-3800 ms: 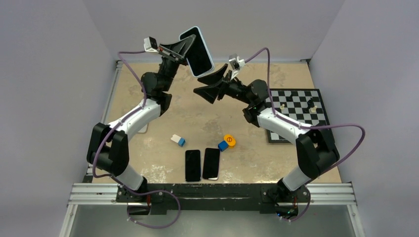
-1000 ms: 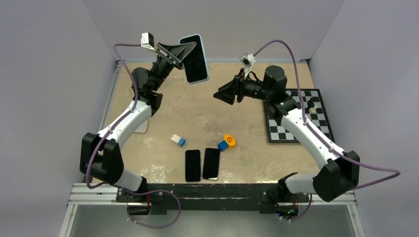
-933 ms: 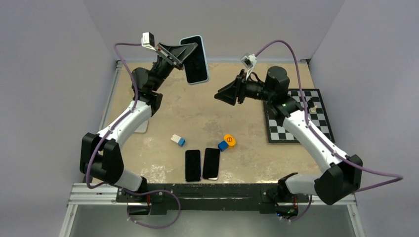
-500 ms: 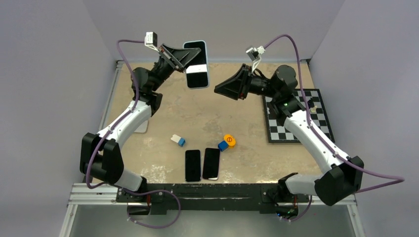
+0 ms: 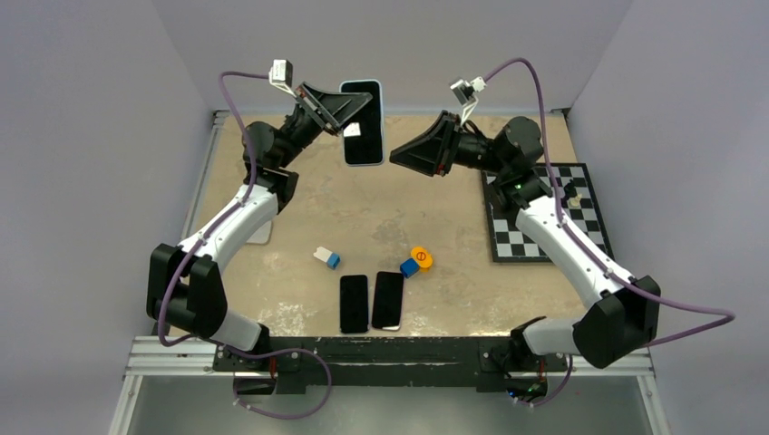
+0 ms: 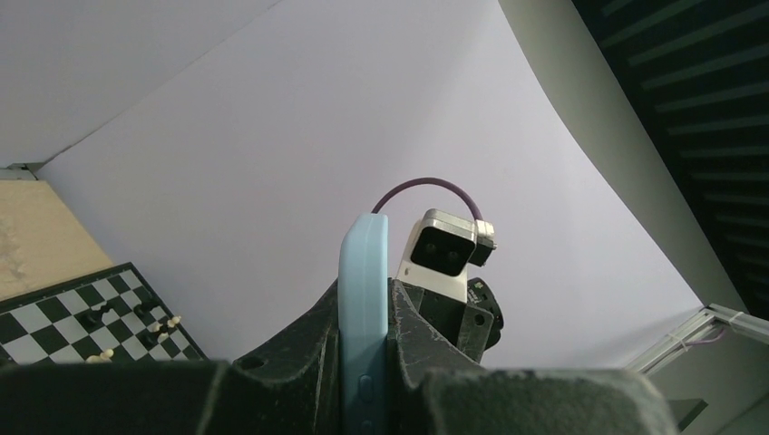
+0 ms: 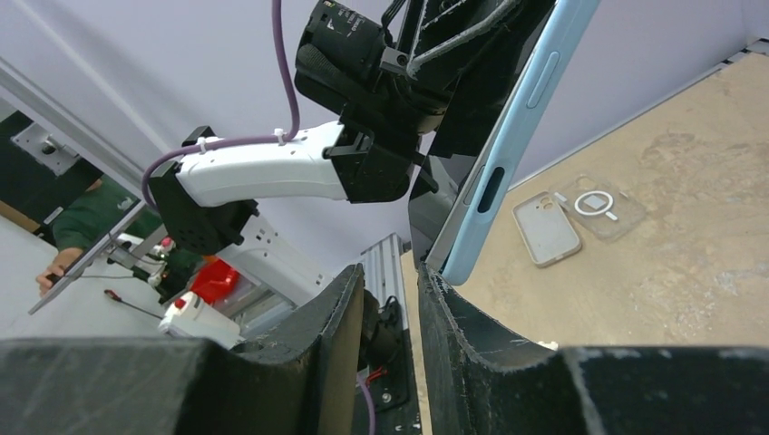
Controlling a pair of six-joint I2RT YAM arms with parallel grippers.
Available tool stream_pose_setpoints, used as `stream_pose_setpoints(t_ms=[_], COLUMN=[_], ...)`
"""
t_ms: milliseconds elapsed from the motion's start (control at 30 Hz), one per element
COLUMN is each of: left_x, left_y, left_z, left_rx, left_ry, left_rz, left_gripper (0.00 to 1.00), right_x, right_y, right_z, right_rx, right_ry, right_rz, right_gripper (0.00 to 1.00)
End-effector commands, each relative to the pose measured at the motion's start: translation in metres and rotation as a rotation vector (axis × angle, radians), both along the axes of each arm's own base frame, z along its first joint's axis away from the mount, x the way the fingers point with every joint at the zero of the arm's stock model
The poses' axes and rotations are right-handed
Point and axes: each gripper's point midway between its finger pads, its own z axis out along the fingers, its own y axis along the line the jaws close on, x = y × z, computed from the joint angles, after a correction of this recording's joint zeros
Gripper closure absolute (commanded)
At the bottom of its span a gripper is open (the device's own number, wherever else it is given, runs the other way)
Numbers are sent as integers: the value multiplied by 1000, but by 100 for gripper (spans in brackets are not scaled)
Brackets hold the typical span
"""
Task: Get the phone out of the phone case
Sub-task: Remove the phone case from the phone.
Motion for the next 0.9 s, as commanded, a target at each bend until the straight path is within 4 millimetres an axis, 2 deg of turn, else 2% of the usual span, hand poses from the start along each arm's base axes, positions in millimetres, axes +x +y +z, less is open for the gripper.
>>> stream_pose_setpoints(t_ms=[0, 333, 500, 633, 867], left_x=[-21, -17, -21, -24, -33], left_y=[4, -3, -5, -5, -5], left_z=[44, 41, 46, 50, 61], left_rx=[-54, -58, -72, -74, -112], left_ry=[-132, -118, -126, -132, -137], left_rz=[-6, -22, -40, -45, -79], left_gripper=[100, 100, 100, 100, 100], right_x=[-1, 1, 5, 10, 31], right_y=[1, 3, 5, 8, 17], right_z=[17, 11, 5, -3, -27], right_rx=[42, 44, 37, 29, -53], right_ry=[-47, -32, -14, 3, 53], right_rz=[27, 29, 22, 13, -56], right_gripper=[67, 68, 68, 68, 68])
